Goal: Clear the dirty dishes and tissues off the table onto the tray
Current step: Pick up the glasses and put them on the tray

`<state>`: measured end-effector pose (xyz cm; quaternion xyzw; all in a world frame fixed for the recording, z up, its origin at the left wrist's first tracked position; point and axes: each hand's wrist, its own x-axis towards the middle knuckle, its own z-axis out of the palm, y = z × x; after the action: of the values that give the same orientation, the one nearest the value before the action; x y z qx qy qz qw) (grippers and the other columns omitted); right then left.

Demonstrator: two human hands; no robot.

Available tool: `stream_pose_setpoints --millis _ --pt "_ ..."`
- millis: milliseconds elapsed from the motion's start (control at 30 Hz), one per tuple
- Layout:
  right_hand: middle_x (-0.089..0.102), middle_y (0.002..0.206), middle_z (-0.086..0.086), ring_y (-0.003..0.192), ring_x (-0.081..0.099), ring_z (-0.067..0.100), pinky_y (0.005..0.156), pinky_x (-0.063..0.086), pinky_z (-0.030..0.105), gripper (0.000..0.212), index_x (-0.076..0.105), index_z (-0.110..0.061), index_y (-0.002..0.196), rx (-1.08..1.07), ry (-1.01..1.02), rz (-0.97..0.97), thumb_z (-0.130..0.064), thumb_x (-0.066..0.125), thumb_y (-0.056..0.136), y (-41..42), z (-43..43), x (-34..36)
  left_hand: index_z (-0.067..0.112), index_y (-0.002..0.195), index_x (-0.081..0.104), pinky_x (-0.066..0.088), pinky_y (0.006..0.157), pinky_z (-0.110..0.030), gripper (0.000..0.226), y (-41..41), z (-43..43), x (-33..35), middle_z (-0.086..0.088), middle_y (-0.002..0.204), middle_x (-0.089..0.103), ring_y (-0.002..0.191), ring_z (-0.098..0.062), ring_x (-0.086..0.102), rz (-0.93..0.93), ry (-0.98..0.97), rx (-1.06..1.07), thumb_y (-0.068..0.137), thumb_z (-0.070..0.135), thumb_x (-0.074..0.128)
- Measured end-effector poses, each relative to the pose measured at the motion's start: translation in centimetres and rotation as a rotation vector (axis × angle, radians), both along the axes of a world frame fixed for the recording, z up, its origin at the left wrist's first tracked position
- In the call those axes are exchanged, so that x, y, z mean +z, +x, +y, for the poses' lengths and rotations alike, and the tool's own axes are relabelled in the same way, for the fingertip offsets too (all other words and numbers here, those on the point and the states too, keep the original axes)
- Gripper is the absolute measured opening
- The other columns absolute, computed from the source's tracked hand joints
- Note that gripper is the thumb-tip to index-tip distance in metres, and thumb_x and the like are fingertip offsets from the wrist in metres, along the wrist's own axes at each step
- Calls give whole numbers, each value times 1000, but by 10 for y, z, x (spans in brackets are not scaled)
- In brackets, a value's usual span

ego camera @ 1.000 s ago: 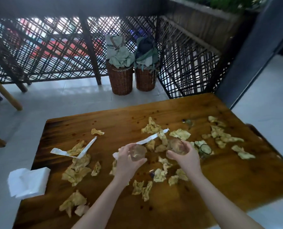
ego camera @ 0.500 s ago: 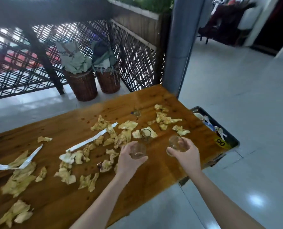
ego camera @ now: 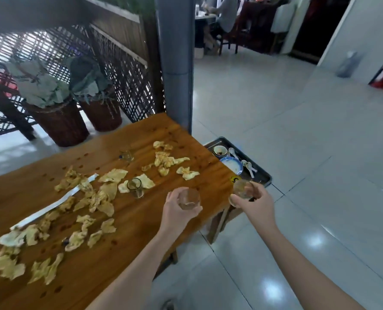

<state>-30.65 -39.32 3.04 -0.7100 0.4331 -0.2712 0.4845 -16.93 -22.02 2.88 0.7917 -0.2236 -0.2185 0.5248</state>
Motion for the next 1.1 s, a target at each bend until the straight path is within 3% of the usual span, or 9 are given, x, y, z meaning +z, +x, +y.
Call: stream_pose_setpoints --millis 167,400,533,667,767,833,1100 --pt "64 93 -14 87 60 -3 76 48 19 52 62 -19 106 -68 11 -21 -22 87 60 -9 -46 -2 37 110 51 43 68 -5 55 2 -55 1 15 109 50 99 -7 54 -5 -19 -56 69 24 85" --pt "64 89 -17 83 58 -8 61 39 2 42 58 -32 87 -112 -8 -22 -19 88 60 0 -123 -5 28 115 53 44 71 -6 54 29 -153 -9 10 111 54 97 -11 55 -39 -30 -92 71 20 84" --pt "66 86 -13 76 59 -8 62 40 7 41 61 -28 88 -137 -9 2 -17 88 59 4 -177 3 27 119 52 44 68 -4 59 46 -210 -12 7 116 54 105 -14 56 -22 -7 -100 70 24 85" --pt "64 84 -14 75 59 -7 68 44 17 42 57 -31 84 -185 2 3 -16 88 59 1 -223 1 24 122 51 51 73 -12 61 57 -260 -18 3 118 52 105 -15 56 -9 -3 -130 71 21 84" --pt "63 84 -15 74 59 -11 66 40 12 43 55 -31 83 -200 21 7 -14 87 60 -6 -251 -9 26 120 51 53 91 -32 59 56 -291 -26 4 117 52 109 -15 55 9 10 -157 71 19 84" --pt "63 86 -15 77 59 -7 68 41 13 42 56 -30 84 -200 38 9 -13 87 61 -11 -271 -18 26 118 52 52 93 -39 57 54 -311 -33 4 117 52 109 -16 55 14 31 -158 72 19 84" --pt "64 96 -8 88 60 6 76 44 20 49 59 -20 101 -31 89 21 -13 87 62 -15 -401 -48 25 116 53 48 98 -40 57 40 -398 -56 1 120 52 112 -17 53 60 81 11 70 17 84"
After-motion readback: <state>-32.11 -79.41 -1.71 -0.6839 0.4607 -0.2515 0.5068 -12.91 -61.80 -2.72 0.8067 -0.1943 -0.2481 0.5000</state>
